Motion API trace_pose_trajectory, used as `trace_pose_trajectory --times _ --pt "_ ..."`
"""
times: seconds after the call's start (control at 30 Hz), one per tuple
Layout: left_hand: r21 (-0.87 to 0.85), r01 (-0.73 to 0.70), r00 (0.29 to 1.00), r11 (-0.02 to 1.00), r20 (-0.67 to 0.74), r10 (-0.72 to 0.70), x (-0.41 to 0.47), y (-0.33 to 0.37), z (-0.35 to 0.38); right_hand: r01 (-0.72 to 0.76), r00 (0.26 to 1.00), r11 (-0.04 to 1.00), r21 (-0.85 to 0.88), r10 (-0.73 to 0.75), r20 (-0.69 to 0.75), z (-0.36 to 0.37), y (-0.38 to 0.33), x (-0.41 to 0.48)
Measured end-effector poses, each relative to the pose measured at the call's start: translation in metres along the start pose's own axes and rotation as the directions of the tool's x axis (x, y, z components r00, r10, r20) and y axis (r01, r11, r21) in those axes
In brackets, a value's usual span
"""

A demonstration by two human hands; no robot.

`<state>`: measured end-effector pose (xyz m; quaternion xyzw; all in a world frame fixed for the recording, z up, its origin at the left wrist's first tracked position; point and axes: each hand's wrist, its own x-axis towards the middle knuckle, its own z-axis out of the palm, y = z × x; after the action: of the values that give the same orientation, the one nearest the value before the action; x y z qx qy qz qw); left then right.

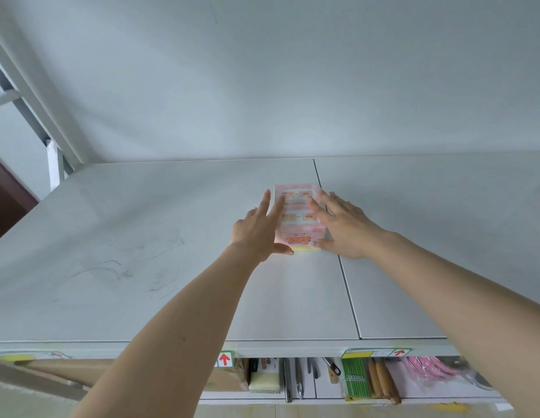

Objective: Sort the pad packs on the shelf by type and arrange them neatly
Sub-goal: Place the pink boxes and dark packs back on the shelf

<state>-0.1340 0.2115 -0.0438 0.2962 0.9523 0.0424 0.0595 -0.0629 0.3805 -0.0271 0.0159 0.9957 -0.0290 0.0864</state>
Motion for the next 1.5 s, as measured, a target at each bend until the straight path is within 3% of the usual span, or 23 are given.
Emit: trace_pose_trajectory --times 0.13,0.27,0.4,0.6,0.8,1.03,1.2,1.5 --pt "-0.154 0.012 0.997 0.988 -0.076 -0.024 -0.024 -0.008 -0.008 0.017 0.978 0.973 0.231 0.032 -0.205 -0.001 -0.008 -0.02" --pt "-0.438 0.001 0.97 0.899 -0.218 -0.107 -0.068 -0.014 -0.005 0.067 0.917 0.863 0.5 0.143 -0.371 0.01 -0.025 -0.057" --pt "-0.708 -0.007 0.957 0.707 -0.21 -0.201 -0.12 -0.009 0.003 0.088 0.902 0.731 0.676 0.23 -0.365 0.026 -0.049 -0.107" --pt "-0.889 -0.02 0.935 0.457 -0.178 -0.306 -0.203 0.012 0.014 0.1 0.888 0.565 0.819 0.322 -0.33 0.057 -0.085 -0.175" --pt "-0.926 0.014 0.912 0.377 -0.144 -0.385 -0.28 0.025 0.039 0.129 0.929 0.473 0.871 0.25 -0.273 0.091 -0.117 -0.237" --pt "-0.854 0.235 0.939 0.464 0.077 -0.334 -0.383 0.029 0.108 -0.073 0.975 0.456 0.887 0.22 -0.032 0.162 -0.142 -0.319" --pt "-0.753 0.453 0.876 0.477 0.279 -0.392 -0.438 0.02 0.166 -0.248 0.959 0.419 0.873 0.233 0.161 0.229 -0.161 -0.358" --pt "-0.607 0.631 0.775 0.484 0.469 -0.422 -0.479 -0.003 0.266 -0.448 0.89 0.308 0.839 0.237 0.388 0.345 -0.194 -0.386"
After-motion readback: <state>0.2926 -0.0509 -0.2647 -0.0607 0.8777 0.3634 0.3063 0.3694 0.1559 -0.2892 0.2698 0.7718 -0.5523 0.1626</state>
